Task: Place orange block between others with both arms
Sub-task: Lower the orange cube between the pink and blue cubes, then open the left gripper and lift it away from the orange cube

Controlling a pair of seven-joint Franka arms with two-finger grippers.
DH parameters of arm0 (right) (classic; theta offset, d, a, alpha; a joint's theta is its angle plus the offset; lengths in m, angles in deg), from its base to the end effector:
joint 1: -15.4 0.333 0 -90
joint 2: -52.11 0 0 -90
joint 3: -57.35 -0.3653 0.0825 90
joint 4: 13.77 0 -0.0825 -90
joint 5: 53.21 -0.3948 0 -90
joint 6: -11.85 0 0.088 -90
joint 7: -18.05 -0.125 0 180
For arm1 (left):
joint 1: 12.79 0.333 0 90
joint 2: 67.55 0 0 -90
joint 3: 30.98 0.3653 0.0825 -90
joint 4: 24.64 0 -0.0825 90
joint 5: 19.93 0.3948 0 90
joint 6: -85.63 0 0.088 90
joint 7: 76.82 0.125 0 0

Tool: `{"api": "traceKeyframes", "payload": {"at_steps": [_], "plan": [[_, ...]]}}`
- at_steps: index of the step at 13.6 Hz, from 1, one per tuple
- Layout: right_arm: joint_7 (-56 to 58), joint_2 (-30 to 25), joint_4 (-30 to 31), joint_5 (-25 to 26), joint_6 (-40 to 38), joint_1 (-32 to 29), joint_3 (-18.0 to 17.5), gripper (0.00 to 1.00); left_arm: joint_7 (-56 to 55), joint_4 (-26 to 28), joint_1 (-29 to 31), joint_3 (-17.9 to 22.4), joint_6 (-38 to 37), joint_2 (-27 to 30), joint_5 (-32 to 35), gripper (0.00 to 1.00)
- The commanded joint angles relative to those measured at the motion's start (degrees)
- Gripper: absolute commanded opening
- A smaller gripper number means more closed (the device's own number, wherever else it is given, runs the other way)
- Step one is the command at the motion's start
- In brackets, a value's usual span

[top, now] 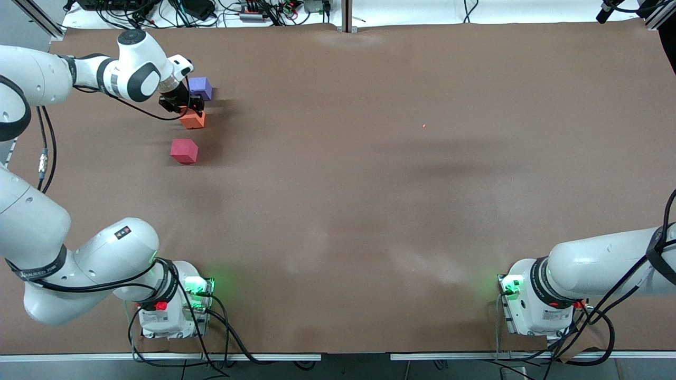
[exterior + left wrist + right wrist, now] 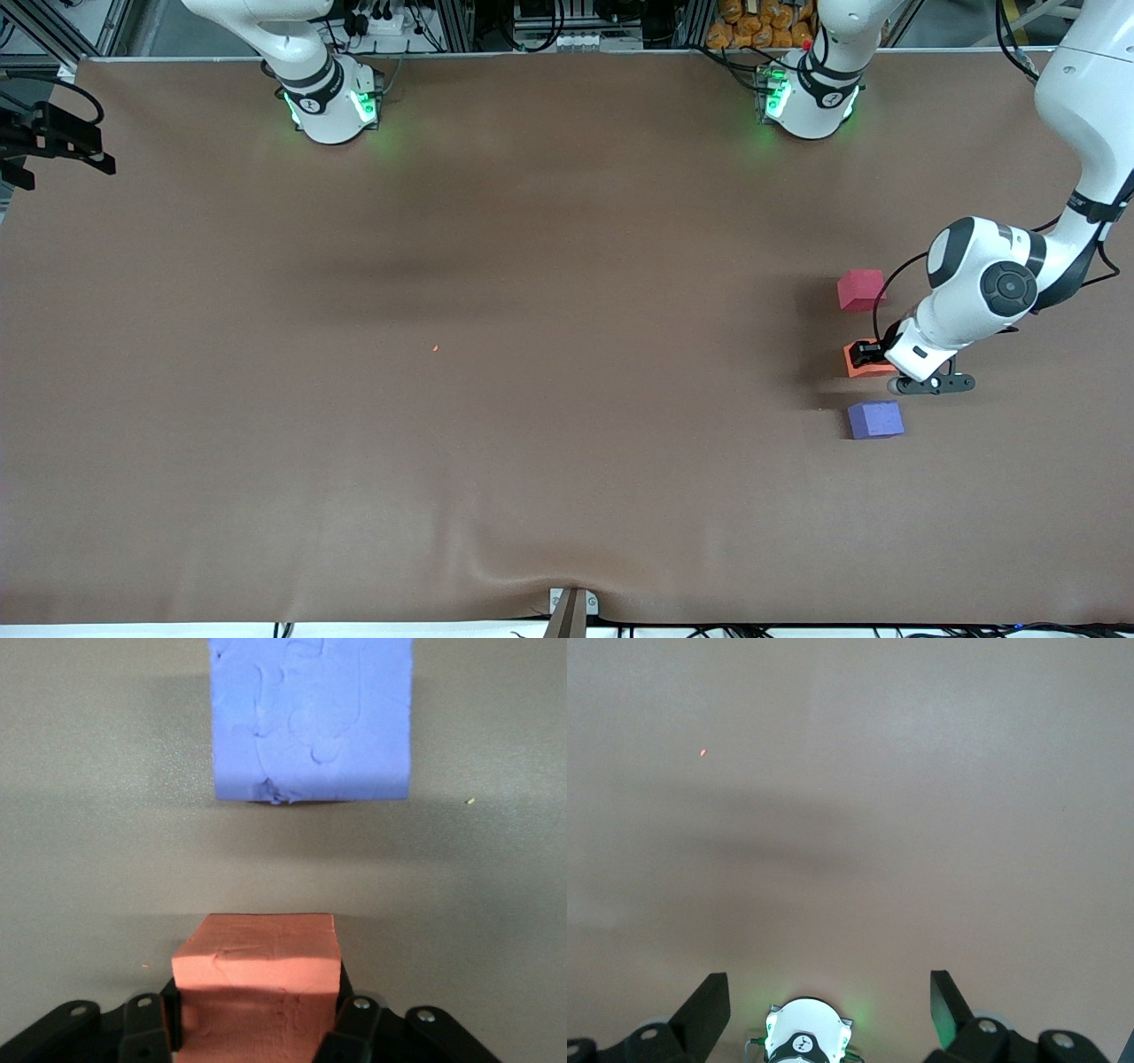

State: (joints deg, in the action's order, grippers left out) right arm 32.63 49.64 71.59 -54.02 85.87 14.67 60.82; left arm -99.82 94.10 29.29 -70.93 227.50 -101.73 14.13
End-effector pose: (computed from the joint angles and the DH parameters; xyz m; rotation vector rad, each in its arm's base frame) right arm 0.5146 -0.0367 0.6952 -3.0783 -0.2844 0.2325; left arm 0.6095 0.0367 0.2129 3.1261 0.0713 0.0210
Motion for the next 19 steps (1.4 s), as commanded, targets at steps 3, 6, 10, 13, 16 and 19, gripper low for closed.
{"api": "traceKeyframes", "payload": {"at_steps": [3,6,10,13,16,19], "plan": [[0.1,-0.3,0.8,1.0,0.8,-0.1,0.0,1.0,-5.6,-0.3,-0.2,-0.2,0.8,0.1,2.3,1.0],[0.1,-0.3,0.8,1.0,0.9,-0.1,0.0,1.0,-6.4,-2.4,-0.3,-2.1,-0.7,1.2,1.1,1.0],[0.1,-0.3,0.4,1.4,0.9,0.3,0.0,1.0,-7.4,-7.9,-0.2,-6.4,-8.9,1.5,-0.5,1.0],[0.0,-0.3,-0.3,1.9,0.8,0.3,-0.1,1.0,-7.2,-13.3,0.0,-11.8,-20.4,4.3,-1.3,1.0],[0.0,-0.3,-0.8,1.8,0.5,0.5,-0.3,1.0,-6.8,-21.1,0.3,-17.4,-33.6,6.7,-1.4,1.0],[0.0,-0.3,-0.8,1.8,0.6,0.6,-0.3,1.0,-6.5,-32.8,0.6,-21.4,-45.9,7.0,-4.6,1.0]]}}
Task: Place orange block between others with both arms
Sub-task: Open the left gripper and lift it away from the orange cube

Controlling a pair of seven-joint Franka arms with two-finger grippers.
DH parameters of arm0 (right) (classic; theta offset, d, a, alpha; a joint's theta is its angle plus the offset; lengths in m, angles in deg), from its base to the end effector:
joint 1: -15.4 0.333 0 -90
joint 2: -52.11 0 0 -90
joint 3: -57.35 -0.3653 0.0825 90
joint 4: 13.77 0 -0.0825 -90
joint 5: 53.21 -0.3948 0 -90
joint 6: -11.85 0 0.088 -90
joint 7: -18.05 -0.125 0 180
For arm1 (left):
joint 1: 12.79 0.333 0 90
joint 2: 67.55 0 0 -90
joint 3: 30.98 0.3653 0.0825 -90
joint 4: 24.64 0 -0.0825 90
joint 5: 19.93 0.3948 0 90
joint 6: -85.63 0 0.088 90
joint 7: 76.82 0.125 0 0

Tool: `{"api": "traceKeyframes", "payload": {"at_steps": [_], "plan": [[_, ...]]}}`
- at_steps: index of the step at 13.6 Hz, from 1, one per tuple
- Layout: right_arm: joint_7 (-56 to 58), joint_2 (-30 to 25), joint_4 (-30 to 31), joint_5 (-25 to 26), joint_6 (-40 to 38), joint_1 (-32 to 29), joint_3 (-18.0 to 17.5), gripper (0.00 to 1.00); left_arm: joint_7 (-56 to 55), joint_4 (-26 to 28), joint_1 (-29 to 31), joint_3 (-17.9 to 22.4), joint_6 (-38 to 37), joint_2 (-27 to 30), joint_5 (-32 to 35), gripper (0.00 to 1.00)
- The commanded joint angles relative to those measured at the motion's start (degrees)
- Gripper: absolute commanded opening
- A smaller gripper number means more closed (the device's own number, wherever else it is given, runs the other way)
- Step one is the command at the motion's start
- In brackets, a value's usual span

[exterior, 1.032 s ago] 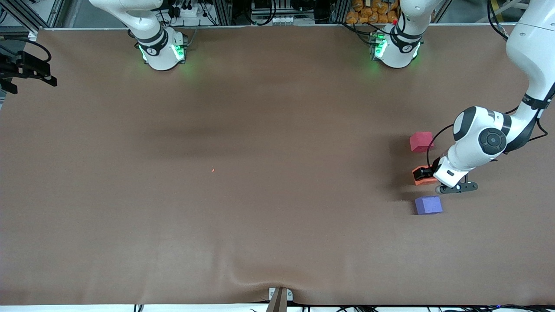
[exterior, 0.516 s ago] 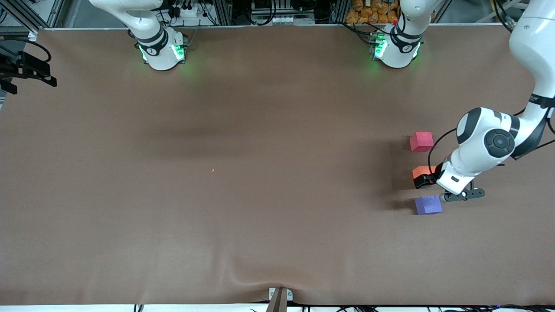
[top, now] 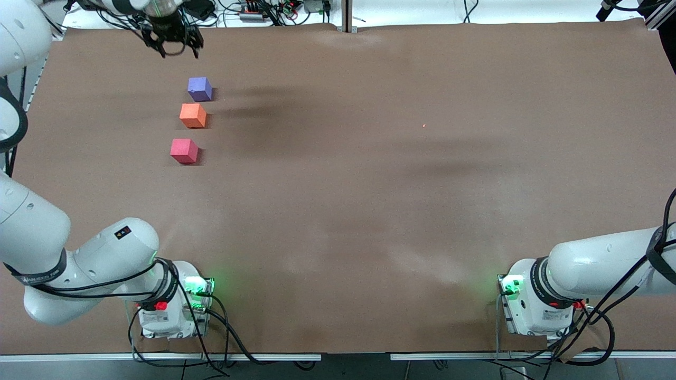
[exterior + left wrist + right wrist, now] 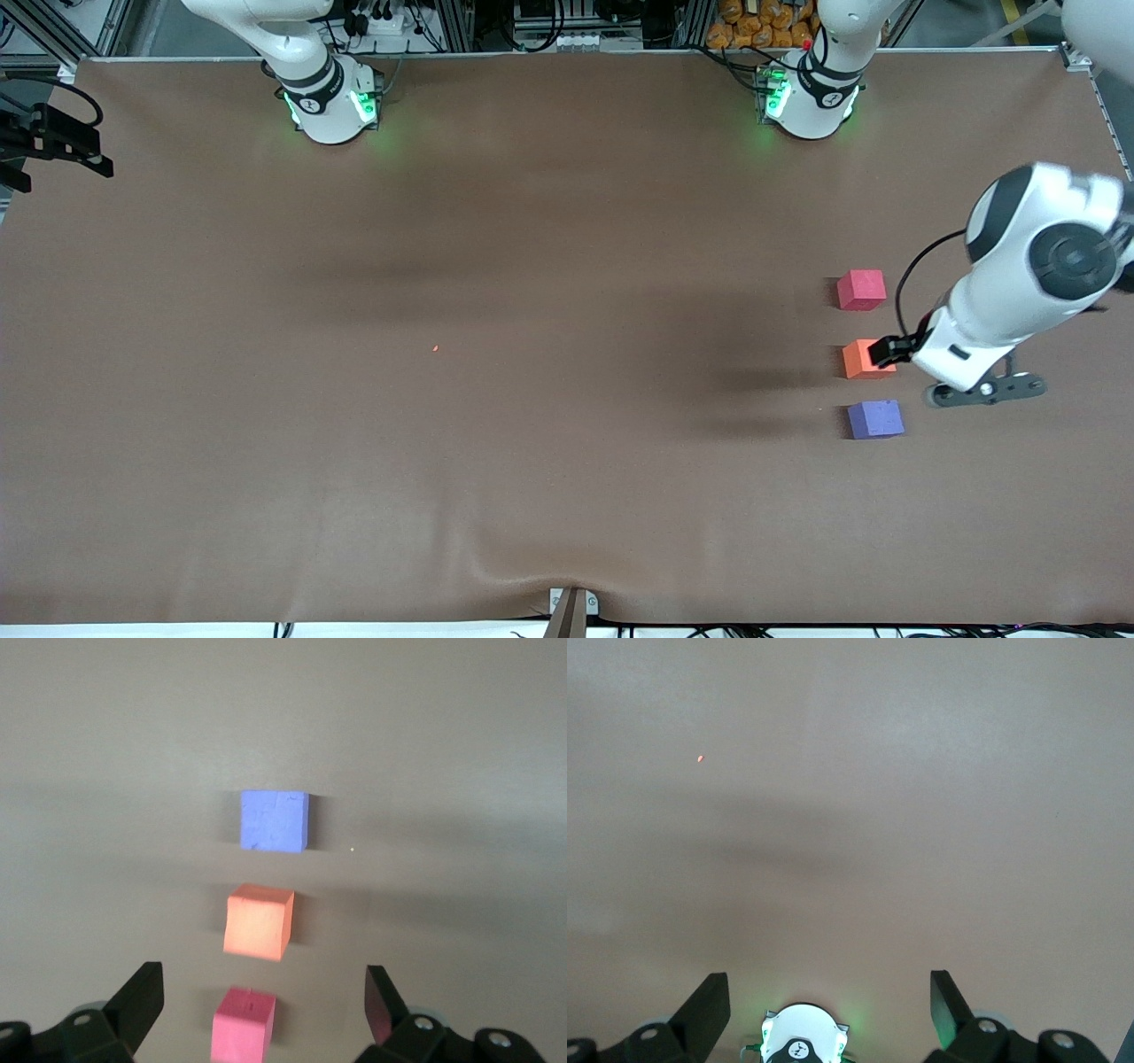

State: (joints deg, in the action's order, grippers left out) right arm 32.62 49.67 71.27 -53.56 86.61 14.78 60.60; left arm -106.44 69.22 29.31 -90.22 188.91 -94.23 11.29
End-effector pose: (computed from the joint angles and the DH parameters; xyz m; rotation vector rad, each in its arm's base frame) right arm 0.5167 -0.0349 0.6983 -3.0907 -0.2916 0.2080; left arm 0.6610 -0.0501 0.4692 -2.9974 -0.1620 0.0021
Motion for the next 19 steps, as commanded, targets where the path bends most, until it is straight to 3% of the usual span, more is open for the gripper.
{"api": "traceKeyframes", "payload": {"at_steps": [1,4,9,19], "plan": [[0.1,-0.3,-0.4,1.3,-0.1,0.4,-0.1,1.0,0.2,-11.9,0.6,-2.8,-10.9,-0.5,-3.3,1.0],[0.1,-0.3,-0.4,1.5,0.0,0.4,-0.1,1.0,0.8,-16.2,2.4,-5.0,-18.5,2.5,-4.8,1.0],[0.0,-0.3,-0.5,1.5,0.0,0.4,-0.1,1.0,5.0,-16.6,5.6,-5.8,-18.6,7.1,-10.4,1.0],[0.0,-0.2,-0.7,1.8,-0.1,1.9,-0.1,1.0,12.5,-16.5,8.0,-5.2,-18.6,13.1,-14.0,1.0]]}}
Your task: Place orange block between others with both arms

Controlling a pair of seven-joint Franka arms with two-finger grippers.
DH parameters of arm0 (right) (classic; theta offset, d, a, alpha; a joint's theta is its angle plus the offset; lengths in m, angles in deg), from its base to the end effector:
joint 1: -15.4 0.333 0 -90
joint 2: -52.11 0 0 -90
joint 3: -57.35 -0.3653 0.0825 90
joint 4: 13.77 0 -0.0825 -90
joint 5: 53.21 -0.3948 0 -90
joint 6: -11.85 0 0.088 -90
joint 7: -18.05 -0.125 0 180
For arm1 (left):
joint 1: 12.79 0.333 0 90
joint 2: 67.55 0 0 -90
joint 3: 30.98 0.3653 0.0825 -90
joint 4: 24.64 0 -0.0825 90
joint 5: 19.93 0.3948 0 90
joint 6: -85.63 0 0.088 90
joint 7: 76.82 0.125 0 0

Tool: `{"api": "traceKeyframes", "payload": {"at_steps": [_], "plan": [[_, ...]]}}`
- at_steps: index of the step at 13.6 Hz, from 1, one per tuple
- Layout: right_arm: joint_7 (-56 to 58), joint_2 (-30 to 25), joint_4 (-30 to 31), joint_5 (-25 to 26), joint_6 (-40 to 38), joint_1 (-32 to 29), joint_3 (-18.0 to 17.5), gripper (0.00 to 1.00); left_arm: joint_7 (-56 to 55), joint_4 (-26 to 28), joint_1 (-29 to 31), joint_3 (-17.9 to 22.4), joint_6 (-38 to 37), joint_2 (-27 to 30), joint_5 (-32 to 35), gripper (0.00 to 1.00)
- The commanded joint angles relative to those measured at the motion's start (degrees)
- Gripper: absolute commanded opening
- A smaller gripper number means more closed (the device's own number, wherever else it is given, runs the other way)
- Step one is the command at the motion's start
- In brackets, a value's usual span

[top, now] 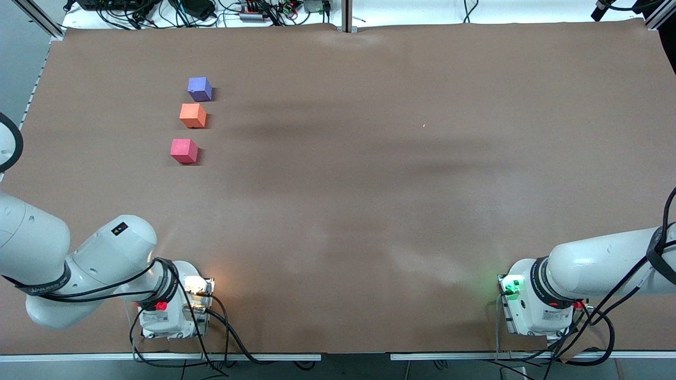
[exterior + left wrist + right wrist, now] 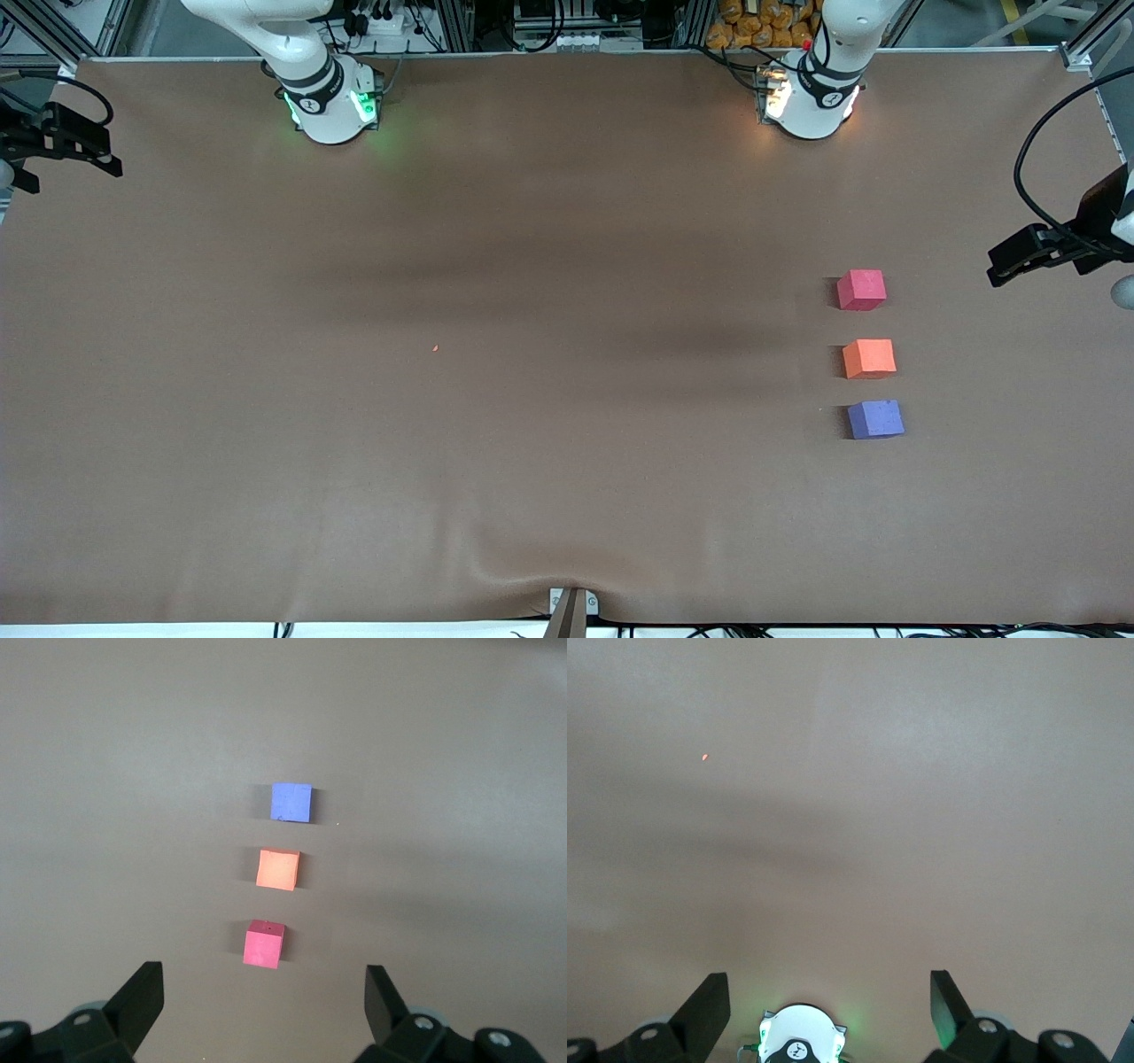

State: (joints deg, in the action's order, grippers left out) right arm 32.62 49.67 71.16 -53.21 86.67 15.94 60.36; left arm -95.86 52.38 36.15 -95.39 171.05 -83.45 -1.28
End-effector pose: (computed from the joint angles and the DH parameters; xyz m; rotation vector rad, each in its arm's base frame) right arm 0.5175 -0.0231 0.6992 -3.0954 -0.3284 0.2059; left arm 0.6141 -0.0259 0.6711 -3.0708 -0.1694 -0.0626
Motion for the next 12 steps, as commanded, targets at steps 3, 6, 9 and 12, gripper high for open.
{"api": "traceKeyframes", "payload": {"at_steps": [3,6,9,12], "plan": [[0.0,-0.1,-0.6,1.4,-0.2,0.4,0.1,1.0,5.6,0.3,0.6,2.7,-1.3,3.8,-2.3,1.0],[-0.1,0.1,-0.6,1.2,-0.2,0.1,0.2,1.0,11.2,0.6,-7.5,17.3,-1.3,7.7,-10.4,1.0],[0.1,0.2,-0.6,1.4,-0.1,0.1,0.2,1.0,14.5,3.0,-20.3,35.2,-1.3,11.6,-17.1,1.0],[0.0,0.3,-0.6,2.3,-0.2,0.4,0.2,1.0,14.5,6.4,-25.4,41.1,-0.9,14.2,-18.5,1.0]]}}
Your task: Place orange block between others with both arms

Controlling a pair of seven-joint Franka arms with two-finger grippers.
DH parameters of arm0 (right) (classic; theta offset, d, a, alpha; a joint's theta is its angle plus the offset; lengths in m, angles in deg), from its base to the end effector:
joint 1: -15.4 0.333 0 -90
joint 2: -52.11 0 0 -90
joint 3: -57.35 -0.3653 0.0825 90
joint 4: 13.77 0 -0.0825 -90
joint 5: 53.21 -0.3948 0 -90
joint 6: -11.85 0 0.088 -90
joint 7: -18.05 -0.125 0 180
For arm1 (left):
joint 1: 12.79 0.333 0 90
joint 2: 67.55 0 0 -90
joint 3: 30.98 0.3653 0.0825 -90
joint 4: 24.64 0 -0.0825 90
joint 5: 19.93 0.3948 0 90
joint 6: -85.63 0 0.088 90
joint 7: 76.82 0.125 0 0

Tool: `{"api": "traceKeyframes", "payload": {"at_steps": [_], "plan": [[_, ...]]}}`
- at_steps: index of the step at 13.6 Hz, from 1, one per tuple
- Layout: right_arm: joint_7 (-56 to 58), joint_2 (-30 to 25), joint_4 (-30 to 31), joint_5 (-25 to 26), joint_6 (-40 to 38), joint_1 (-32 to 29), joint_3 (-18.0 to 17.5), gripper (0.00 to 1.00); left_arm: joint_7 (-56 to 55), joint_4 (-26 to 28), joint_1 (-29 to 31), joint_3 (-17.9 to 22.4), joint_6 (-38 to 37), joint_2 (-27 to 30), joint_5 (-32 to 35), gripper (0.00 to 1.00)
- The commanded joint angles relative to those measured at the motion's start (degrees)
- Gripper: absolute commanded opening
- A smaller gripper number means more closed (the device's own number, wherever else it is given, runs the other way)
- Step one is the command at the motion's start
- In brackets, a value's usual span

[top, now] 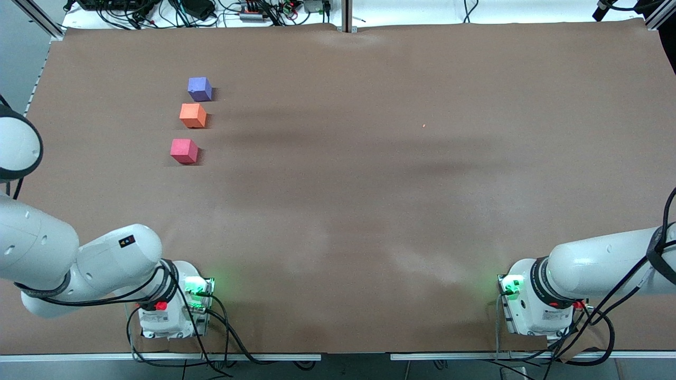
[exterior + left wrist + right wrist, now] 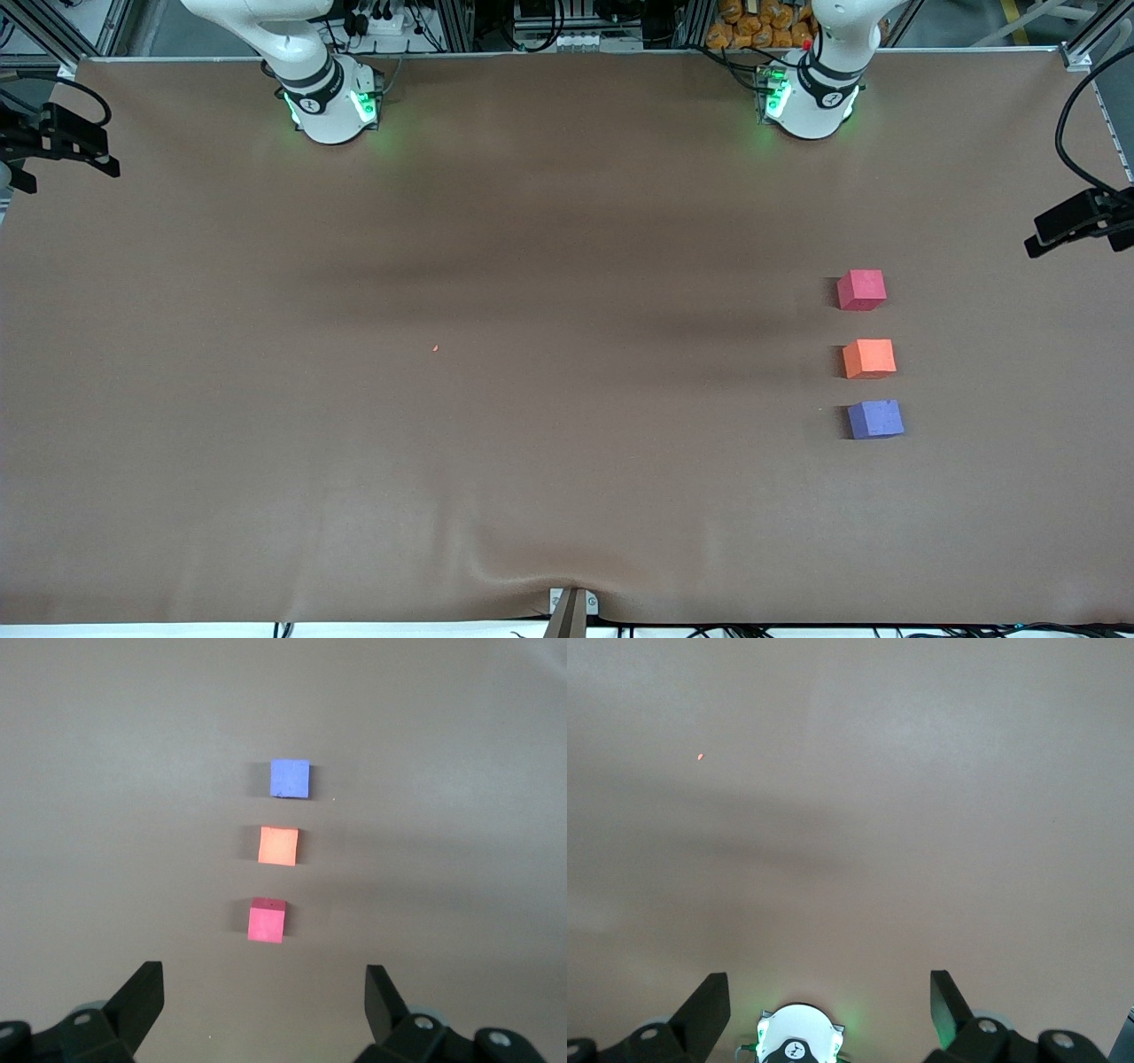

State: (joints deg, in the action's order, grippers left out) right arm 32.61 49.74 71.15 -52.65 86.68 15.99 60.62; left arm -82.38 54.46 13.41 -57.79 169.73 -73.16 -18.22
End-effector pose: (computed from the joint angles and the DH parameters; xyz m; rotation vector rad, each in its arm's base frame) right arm 0.5179 -0.0265 0.6987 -3.1050 -0.3204 0.2100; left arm 0.5865 0.0145 0.6868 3.1239 0.1428 -0.0016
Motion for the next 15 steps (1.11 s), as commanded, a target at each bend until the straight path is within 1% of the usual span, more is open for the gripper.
{"api": "traceKeyframes", "payload": {"at_steps": [1,3,4,5,6,8,9,10,12,13,15], "plan": [[0.0,0.3,-0.6,1.7,-0.4,0.3,0.0,1.0,1.0,5.7,-4.5,5.7,1.0,4.8,-1.6,1.0],[0.0,0.3,-0.6,1.7,-0.3,0.3,0.1,1.0,1.0,9.1,-9.4,11.1,2.2,7.4,-2.6,1.0],[0.0,0.3,-0.6,1.7,-0.3,0.4,0.0,1.0,1.0,11.9,-12.6,14.4,3.3,9.5,-3.1,1.0],[0.0,0.3,-0.6,1.7,-0.3,0.5,0.0,1.0,0.9,15.9,-16.7,18.5,4.9,12.1,-3.1,1.0],[0.0,0.3,-0.6,1.7,-0.3,0.4,0.0,1.0,0.9,19.2,-19.9,21.6,6.5,14.5,-3.1,1.0],[0.0,0.3,-0.6,1.7,-0.1,0.4,0.0,1.0,0.9,22.9,-24.6,25.7,6.8,17.1,-3.0,1.0],[0.3,0.3,-0.6,1.6,0.0,0.3,0.0,1.0,0.4,23.7,-26.7,27.2,6.4,17.9,-2.9,1.0],[0.2,0.3,-0.6,1.7,0.0,0.4,0.0,1.0,0.0,24.1,-27.8,27.7,6.0,18.4,-2.4,1.0],[0.2,0.3,-0.6,2.2,0.0,0.6,0.0,1.0,0.1,23.0,-28.2,27.6,3.8,17.9,-2.1,1.0],[0.1,0.3,-0.6,2.2,0.0,0.7,0.0,1.0,0.5,21.1,-28.2,27.3,3.1,16.9,-1.4,1.0],[0.0,0.3,-0.6,2.2,-0.1,0.7,0.0,1.0,0.5,16.4,-28.2,26.9,-1.7,14.0,-0.2,1.0]]}}
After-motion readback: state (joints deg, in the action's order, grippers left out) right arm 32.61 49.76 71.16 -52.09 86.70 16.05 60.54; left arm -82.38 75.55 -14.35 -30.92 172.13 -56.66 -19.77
